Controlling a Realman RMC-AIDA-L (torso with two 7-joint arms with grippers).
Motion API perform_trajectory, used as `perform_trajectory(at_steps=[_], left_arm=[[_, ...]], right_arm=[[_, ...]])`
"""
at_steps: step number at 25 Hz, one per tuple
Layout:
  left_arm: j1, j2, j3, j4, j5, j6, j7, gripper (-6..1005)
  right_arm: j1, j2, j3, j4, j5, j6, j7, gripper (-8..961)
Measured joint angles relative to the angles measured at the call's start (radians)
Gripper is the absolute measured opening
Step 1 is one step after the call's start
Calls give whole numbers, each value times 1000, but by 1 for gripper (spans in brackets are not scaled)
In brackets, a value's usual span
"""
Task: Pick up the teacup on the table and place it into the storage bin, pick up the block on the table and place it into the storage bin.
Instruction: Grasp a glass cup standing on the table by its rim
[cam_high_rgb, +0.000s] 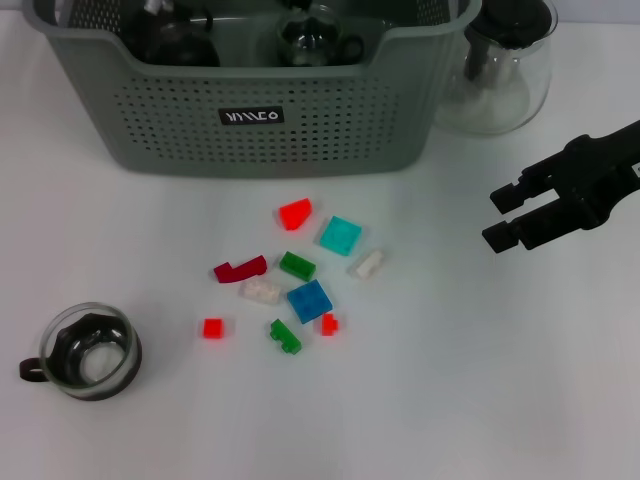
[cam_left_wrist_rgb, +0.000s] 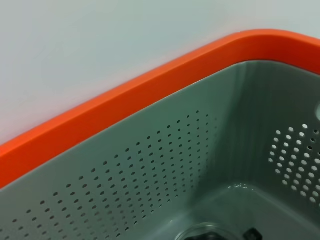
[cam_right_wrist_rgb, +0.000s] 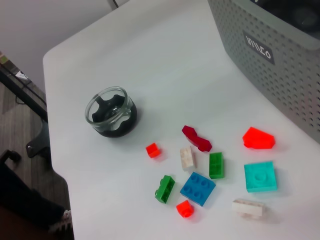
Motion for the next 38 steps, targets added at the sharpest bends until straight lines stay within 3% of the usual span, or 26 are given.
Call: perform_trajectory(at_steps=[2,4,7,9,10,13,16,19,23,26,29,38], left_arm=[[13,0,-3,47,-2,32,-4,478],[45,-7,-12,172,-9,108,-25,537],[58,-9,-13,219,-11,134,-40,626],[107,-11,-21,383,-54,234,-80,685],[115,-11,-26,408,-71,252,-81,716],[181,-8,-76,573,-246,384,-48,807],[240,10,-138,669,-460,538,41,804],[292,30,-234,710,-665,767,180,802],[334,46,-394,715,-790,1044,309,801],[377,63,-431,735,-789,1172,350,800],[451,67,-405,811,-725,1197,379,799],[580,19,-333,1043,-365,1215,420,794]], right_arm=[[-1,-2,0,0,0,1,-1,686],[-3,-4,0,0,0,2,-4,686],[-5,-5,1,0,0,2,-8,686],[-5,-5,2,0,0,2,-11,686],[-6,-6,2,0,0,2,-12,686],[-8,-7,6,0,1,2,-22,686],[-9,-8,7,0,4,1,-26,686],[-9,-7,7,0,6,-1,-26,686],[-9,-1,6,0,6,3,-27,686],[-9,2,6,0,7,8,-27,686],[-7,4,7,0,7,23,-27,686],[8,15,8,0,8,47,-26,685]])
